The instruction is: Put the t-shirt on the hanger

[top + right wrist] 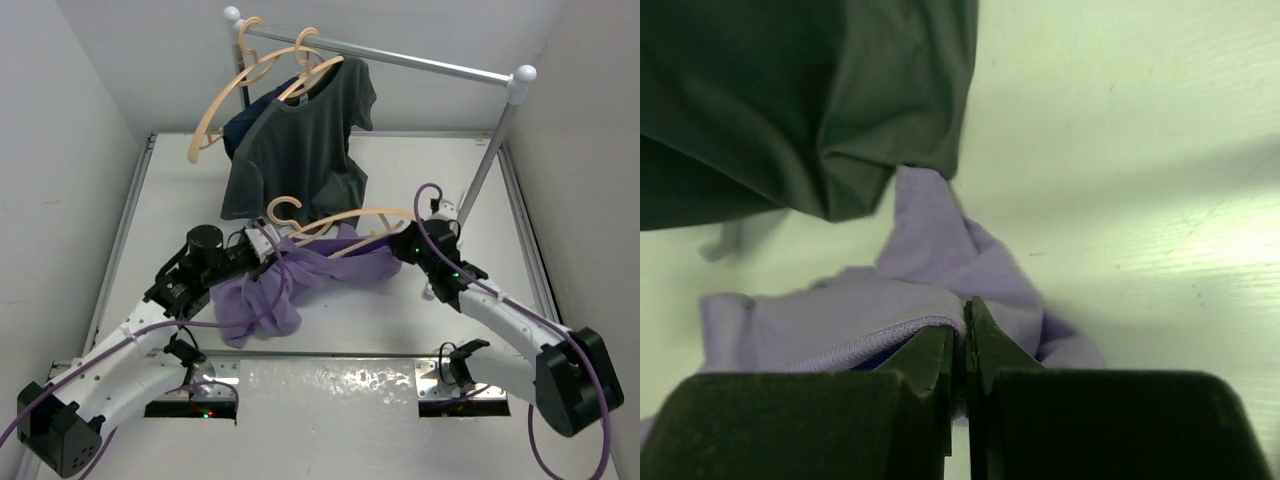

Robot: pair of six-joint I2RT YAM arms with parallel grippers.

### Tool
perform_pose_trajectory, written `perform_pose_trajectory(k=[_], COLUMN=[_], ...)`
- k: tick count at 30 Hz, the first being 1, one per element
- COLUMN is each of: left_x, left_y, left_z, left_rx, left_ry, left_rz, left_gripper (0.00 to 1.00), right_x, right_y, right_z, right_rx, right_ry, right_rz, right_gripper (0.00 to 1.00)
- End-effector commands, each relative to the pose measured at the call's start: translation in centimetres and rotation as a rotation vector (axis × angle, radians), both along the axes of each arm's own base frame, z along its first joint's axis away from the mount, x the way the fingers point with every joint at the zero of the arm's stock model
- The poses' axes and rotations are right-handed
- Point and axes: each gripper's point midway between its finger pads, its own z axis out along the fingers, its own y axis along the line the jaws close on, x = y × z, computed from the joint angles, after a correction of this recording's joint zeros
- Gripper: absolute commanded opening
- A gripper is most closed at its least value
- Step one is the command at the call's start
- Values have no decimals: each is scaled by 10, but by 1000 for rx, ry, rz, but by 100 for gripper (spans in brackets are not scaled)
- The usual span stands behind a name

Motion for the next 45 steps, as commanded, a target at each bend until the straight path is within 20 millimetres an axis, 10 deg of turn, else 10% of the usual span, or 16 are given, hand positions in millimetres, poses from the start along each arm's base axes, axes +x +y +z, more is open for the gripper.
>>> perform_pose_trajectory(k=[1,13,29,38,45], left_x=[-8,42,61,75,38], left_y=[7,62,98,96,15], left_z=[2,-27,-52,-64,-28], left_rx=[118,428,720,897,564], left_ry=[-118,-157,-237,-233,-264], left_rz=[-106,171,230,175,-140], left_gripper=[0,0,0,0,0], right_x=[0,9,6,6,9], right_y=[-53,-86,-94,-9,90], right_z=[-1,46,74,89,112], right_rx=[-117,-292,-639,-810,-501], right_ry=[15,-24,54,-51,-267], right_rz=[-166,-116,144,577,747], right_gripper=[0,0,0,0,0])
